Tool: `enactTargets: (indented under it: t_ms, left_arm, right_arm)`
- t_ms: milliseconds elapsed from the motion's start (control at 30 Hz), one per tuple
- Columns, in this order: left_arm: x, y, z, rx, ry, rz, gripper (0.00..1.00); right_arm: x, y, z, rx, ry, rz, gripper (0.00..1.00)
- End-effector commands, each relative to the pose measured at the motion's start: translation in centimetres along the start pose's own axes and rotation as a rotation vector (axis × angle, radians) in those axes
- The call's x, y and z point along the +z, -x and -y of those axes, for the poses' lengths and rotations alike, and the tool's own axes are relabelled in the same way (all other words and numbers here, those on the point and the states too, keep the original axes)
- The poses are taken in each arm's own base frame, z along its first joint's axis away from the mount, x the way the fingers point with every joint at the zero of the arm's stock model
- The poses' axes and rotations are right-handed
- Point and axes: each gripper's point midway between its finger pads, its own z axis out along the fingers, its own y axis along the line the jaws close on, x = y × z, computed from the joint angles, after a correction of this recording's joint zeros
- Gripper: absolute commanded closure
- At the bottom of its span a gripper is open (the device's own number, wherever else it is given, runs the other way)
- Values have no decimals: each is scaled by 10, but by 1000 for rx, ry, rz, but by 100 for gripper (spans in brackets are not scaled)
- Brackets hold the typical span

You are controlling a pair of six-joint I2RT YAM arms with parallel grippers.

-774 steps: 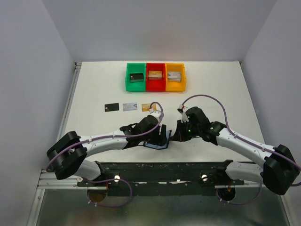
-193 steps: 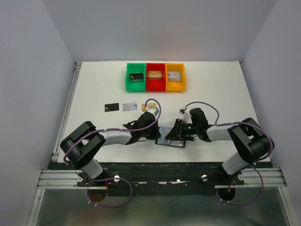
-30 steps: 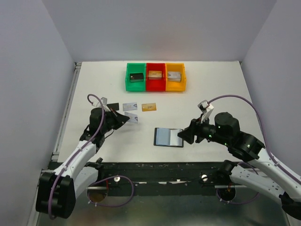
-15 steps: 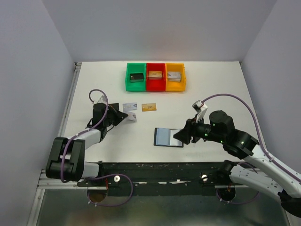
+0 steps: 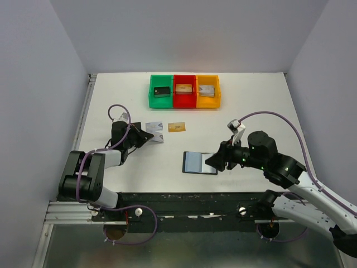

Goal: Take the credit cards out of the card holder
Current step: Place the credit card at the center of the board.

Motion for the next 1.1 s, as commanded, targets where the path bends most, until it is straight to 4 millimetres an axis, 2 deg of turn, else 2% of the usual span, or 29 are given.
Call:
enactTargets:
  t_ms: [0,133,467,1067]
  left_arm:
    - [2,10,10,32,-32,8,99]
    - [4,8,3,25,-7,-5,88]
    - [4,6,-2,30,20,-28,81]
    - [1,9,-11,61,103,-43,55]
  right_arm:
    - [1,-1,2,-2,-9,3,37]
    - [-1,0,4,-7,-20,17,37]
    - [-7,-3,7,-2,-35,21,36]
    - [-8,-3,8,11,-43,18,37]
